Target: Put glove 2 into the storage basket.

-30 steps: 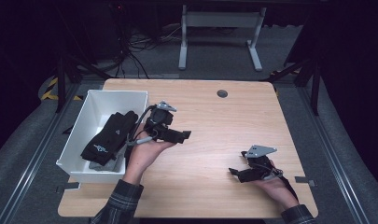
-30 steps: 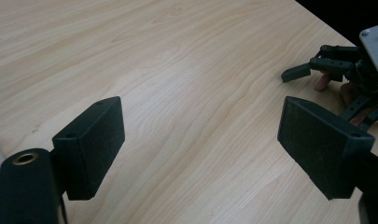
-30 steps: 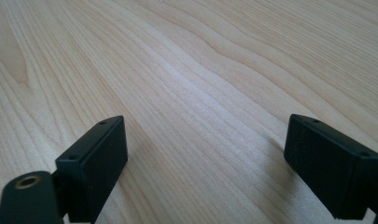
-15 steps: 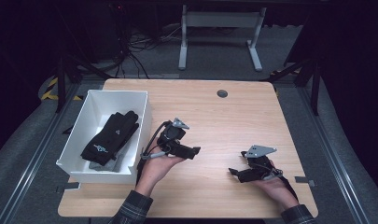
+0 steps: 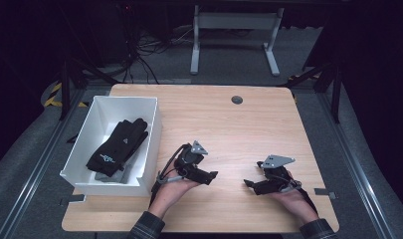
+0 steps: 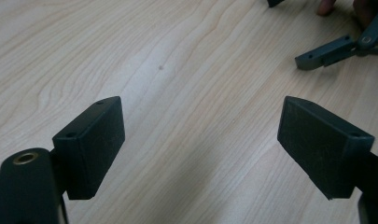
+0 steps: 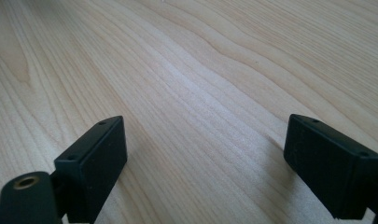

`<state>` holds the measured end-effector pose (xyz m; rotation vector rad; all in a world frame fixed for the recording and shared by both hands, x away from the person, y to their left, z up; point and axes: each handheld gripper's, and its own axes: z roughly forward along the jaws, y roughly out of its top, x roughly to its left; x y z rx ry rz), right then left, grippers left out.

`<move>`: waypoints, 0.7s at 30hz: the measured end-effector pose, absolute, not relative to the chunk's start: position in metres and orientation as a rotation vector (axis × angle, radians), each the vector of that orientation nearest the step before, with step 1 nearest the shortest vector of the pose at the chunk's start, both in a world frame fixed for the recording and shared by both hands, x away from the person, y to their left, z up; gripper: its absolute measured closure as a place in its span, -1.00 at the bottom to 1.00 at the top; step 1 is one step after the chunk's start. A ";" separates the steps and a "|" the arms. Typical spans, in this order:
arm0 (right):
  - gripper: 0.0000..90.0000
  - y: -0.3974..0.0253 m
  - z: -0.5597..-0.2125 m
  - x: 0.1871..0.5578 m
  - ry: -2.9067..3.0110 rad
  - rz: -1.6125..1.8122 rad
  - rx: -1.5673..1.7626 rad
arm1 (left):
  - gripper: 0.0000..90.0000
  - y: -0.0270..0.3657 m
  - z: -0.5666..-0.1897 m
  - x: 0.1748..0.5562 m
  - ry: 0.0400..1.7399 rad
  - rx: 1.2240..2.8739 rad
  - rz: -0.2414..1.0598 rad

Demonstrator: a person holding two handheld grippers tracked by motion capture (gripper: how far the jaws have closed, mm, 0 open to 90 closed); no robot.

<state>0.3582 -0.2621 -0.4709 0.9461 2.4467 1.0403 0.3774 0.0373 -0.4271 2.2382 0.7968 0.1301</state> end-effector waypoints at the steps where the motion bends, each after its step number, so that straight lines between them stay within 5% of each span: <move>1: -0.69 -0.262 -0.471 0.358 2.447 1.040 0.946 | -0.65 0.037 -0.430 0.377 0.798 2.241 0.128; 13: -0.69 -0.262 -0.471 0.358 2.447 1.040 0.946 | -0.67 0.039 -0.459 0.371 0.783 2.263 0.190; 21: -0.69 -0.262 -0.471 0.358 2.447 1.039 0.947 | -0.90 0.038 -0.474 0.369 0.709 2.299 0.261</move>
